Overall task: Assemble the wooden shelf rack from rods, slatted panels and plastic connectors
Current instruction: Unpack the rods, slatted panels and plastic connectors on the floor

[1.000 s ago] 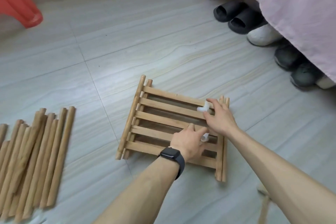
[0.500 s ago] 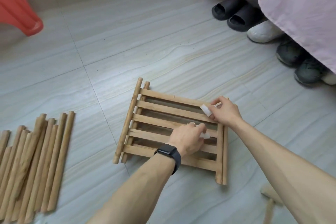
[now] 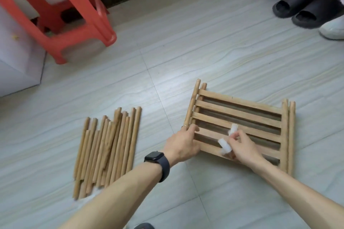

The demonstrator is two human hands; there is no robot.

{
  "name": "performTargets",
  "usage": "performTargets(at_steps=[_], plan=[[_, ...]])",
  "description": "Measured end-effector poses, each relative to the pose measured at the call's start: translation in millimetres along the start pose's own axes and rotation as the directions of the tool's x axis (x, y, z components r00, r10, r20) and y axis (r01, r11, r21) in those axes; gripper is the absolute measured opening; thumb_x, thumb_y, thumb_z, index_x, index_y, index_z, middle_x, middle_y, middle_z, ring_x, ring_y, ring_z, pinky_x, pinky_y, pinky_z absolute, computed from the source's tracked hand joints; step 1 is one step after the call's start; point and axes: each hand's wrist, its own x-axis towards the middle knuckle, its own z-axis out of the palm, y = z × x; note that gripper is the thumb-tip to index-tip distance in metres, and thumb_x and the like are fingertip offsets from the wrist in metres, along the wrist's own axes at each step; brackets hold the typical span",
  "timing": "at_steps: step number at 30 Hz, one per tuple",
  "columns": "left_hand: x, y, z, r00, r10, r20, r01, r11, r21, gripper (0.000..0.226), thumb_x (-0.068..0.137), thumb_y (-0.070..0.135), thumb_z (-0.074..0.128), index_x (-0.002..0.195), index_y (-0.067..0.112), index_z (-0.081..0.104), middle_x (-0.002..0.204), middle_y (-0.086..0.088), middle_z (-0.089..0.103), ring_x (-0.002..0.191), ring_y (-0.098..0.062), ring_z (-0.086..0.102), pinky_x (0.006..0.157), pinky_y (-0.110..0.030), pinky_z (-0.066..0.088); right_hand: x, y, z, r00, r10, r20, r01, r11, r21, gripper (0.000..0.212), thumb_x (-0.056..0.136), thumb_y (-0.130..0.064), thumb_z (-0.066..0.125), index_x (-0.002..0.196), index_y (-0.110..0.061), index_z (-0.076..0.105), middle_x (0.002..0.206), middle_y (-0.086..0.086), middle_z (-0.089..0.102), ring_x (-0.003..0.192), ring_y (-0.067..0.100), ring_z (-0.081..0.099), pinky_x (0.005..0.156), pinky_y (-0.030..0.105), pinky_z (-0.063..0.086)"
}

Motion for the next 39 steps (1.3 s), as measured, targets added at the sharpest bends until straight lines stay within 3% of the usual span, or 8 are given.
performTargets(at_steps=[3, 9, 17, 22, 26, 32, 35, 39], plan=[[12.5, 18.0, 10.5, 0.998, 0.053, -0.047, -0.052, 0.998, 0.016, 0.062, 0.087, 0.031, 0.060, 0.144, 0.030, 0.034, 0.138, -0.004, 0.045, 0.115, -0.032, 0.057, 0.089, -0.044, 0.052, -3.4, 5.0, 1.2, 0.999, -0.047, -0.012, 0.046, 0.996, -0.078, 0.026, 0.097, -0.036, 0.050, 0.078, -0.020, 0.058, 0.077, 0.000, 0.067, 0.075, 0.023, 0.062, 0.065, 0.033, 0.044], [55.7, 75.8, 33.2, 0.959, 0.282, -0.016, -0.275, 0.945, 0.179, 0.065, 0.091, 0.018, 0.060, 0.146, 0.039, 0.032, 0.145, -0.011, 0.035, 0.093, -0.034, 0.063, 0.063, -0.040, 0.051, 0.6, 37.0, -30.9, 0.985, -0.003, -0.174, -0.022, 0.990, -0.141, 0.012, 0.091, -0.040, 0.057, 0.086, -0.030, 0.055, 0.084, -0.006, 0.065, 0.077, 0.012, 0.058, 0.061, 0.031, 0.038], [85.1, 97.1, 55.1, 0.893, 0.450, 0.010, -0.415, 0.814, 0.406, 0.014, 0.101, 0.015, 0.054, 0.114, 0.012, 0.058, 0.127, -0.013, 0.046, 0.087, -0.030, 0.056, 0.059, -0.039, 0.039, 10.4, 64.8, -48.4, 0.979, 0.090, -0.183, -0.099, 0.994, -0.043, 0.013, 0.091, -0.037, 0.057, 0.088, -0.025, 0.058, 0.082, -0.001, 0.069, 0.077, 0.024, 0.068, 0.070, 0.036, 0.050], [87.3, 100.2, 32.3, 0.983, 0.182, -0.004, -0.181, 0.974, -0.134, 0.016, 0.098, 0.025, 0.064, 0.108, 0.019, 0.074, 0.122, -0.008, 0.064, 0.107, -0.025, 0.064, 0.085, -0.030, 0.052, 7.9, 57.1, -51.1, 0.984, 0.105, -0.142, -0.112, 0.993, -0.040, 0.020, 0.094, -0.042, 0.057, 0.091, -0.022, 0.060, 0.083, 0.002, 0.069, 0.077, 0.022, 0.066, 0.064, 0.031, 0.046], [80.5, 91.9, -17.1, 0.969, 0.101, 0.225, 0.017, 0.883, -0.469, 0.025, 0.090, 0.022, 0.077, 0.112, 0.012, 0.074, 0.103, -0.009, 0.072, 0.078, -0.015, 0.072, 0.068, -0.024, 0.060, -5.2, 34.7, -50.0, 0.995, 0.050, -0.089, -0.048, 0.998, 0.032, 0.040, 0.094, -0.059, 0.058, 0.092, -0.020, 0.065, 0.060, -0.002, 0.068, 0.059, 0.012, 0.063, 0.062, 0.031, 0.046], [6.2, -2.5, -87.0, 0.856, -0.032, 0.516, 0.233, 0.915, -0.329, 0.024, 0.080, 0.012, 0.085, 0.102, 0.010, 0.075, 0.088, -0.005, 0.074, 0.068, -0.011, 0.069, 0.067, -0.022, 0.057, -44.7, -28.4, 7.8, 0.982, -0.125, 0.142, 0.104, 0.983, 0.152, 0.037, 0.085, -0.055, 0.073, 0.088, -0.019, 0.069, 0.058, 0.000, 0.066, 0.051, 0.008, 0.060, 0.054, 0.021, 0.046], [-46.7, -78.0, -100.8, 0.858, -0.188, 0.478, 0.374, 0.868, -0.328, 0.025, 0.082, 0.007, 0.083, 0.104, 0.009, 0.072, 0.087, -0.005, 0.073, 0.067, -0.013, 0.069, 0.065, -0.024, 0.057, -64.4, -48.7, 65.7, 0.947, -0.167, 0.273, 0.124, 0.978, 0.169, 0.030, 0.082, -0.042, 0.082, 0.085, -0.016, 0.068, 0.067, 0.005, 0.068, 0.053, 0.013, 0.064, 0.058, 0.032, 0.051], [-120.2, -161.5, -79.2, 0.862, -0.389, 0.324, 0.486, 0.818, -0.310, 0.035, 0.084, 0.005, 0.077, 0.113, 0.018, 0.064, 0.093, -0.003, 0.069, 0.069, -0.011, 0.069, 0.061, -0.022, 0.056, -86.5, -54.9, 148.9, 0.899, -0.183, 0.398, 0.177, 0.983, 0.053, 0.016, 0.084, -0.023, 0.078, 0.087, -0.017, 0.063, 0.078, -0.005, 0.067, 0.060, 0.009, 0.067, 0.060, 0.023, 0.050]])
